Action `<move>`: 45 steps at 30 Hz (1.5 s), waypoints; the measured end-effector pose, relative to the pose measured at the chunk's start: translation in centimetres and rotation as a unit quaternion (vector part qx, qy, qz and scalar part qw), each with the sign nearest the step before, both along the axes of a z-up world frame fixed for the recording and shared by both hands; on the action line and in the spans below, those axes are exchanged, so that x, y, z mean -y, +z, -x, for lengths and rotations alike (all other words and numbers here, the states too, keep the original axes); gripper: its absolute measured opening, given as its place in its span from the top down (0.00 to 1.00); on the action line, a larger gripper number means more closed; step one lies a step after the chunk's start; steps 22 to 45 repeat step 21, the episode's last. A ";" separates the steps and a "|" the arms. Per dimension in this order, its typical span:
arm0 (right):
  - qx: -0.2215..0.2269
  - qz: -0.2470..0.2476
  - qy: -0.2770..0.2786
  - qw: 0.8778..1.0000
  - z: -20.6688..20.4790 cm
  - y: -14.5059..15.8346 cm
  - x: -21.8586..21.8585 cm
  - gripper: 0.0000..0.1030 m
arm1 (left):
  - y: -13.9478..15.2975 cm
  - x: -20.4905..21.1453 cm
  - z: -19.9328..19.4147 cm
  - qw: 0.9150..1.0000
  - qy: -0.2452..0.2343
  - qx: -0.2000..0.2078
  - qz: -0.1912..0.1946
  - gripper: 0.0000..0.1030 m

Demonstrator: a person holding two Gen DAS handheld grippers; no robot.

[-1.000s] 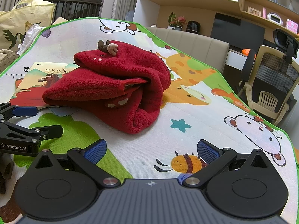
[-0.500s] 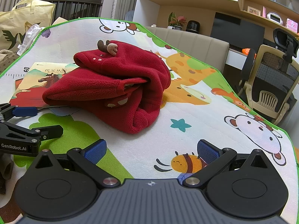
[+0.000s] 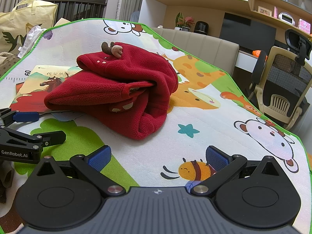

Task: Fold clothes

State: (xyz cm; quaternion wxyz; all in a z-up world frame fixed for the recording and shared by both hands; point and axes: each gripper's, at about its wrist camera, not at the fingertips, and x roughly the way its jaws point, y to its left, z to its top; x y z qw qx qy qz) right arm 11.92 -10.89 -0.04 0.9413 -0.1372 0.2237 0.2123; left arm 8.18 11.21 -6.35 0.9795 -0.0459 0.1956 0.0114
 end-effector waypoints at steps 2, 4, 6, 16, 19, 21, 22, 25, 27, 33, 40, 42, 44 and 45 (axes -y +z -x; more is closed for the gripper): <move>0.000 0.000 0.000 1.000 0.0 0.0 0.0 0.00 | 0.0 0.0 0.0 1.000 0.000 0.000 0.000 0.00; 0.000 0.000 0.000 1.000 0.0 0.0 0.0 0.00 | 0.0 0.1 0.0 1.000 0.000 -0.001 0.001 0.00; -0.001 0.000 0.000 1.000 0.0 0.0 0.0 0.00 | 0.0 0.1 0.0 1.000 0.000 -0.002 0.002 0.00; -0.038 0.002 0.009 0.999 -1.0 -0.3 -0.2 0.00 | 1.4 0.4 -0.5 0.999 0.014 -0.041 0.000 0.00; -0.035 -0.010 0.004 0.999 -0.9 0.1 0.2 0.00 | 2.1 0.6 -0.1 0.999 0.016 -0.040 -0.005 0.00; -0.032 -0.013 0.001 0.999 -0.7 0.4 0.3 0.00 | 2.8 0.7 0.5 0.999 0.010 -0.034 -0.004 0.00; -0.032 -0.013 0.001 0.999 -0.7 0.4 0.3 0.00 | 2.8 0.7 0.5 0.999 0.010 -0.034 -0.004 0.00; -0.032 -0.013 0.001 0.999 -0.7 0.4 0.3 0.00 | 2.8 0.7 0.5 0.999 0.010 -0.034 -0.004 0.00; -0.032 -0.013 0.001 0.999 -0.7 0.4 0.3 0.00 | 2.8 0.7 0.5 0.999 0.010 -0.034 -0.004 0.00; -0.032 -0.013 0.001 0.999 -0.7 0.4 0.3 0.00 | 2.8 0.7 0.5 0.999 0.010 -0.034 -0.004 0.00; -0.032 -0.013 0.001 0.999 -0.7 0.4 0.3 0.00 | 2.8 0.7 0.5 0.999 0.010 -0.034 -0.004 0.00; -0.032 -0.013 0.001 0.999 -0.7 0.4 0.3 0.00 | 2.8 0.7 0.5 0.999 0.010 -0.034 -0.004 0.00; -0.032 -0.013 0.001 0.999 -0.7 0.4 0.3 0.00 | 2.8 0.7 0.5 0.999 0.010 -0.034 -0.004 0.00; -0.032 -0.013 0.001 0.999 -0.7 0.4 0.3 0.00 | 2.8 0.7 0.5 0.999 0.010 -0.034 -0.004 0.00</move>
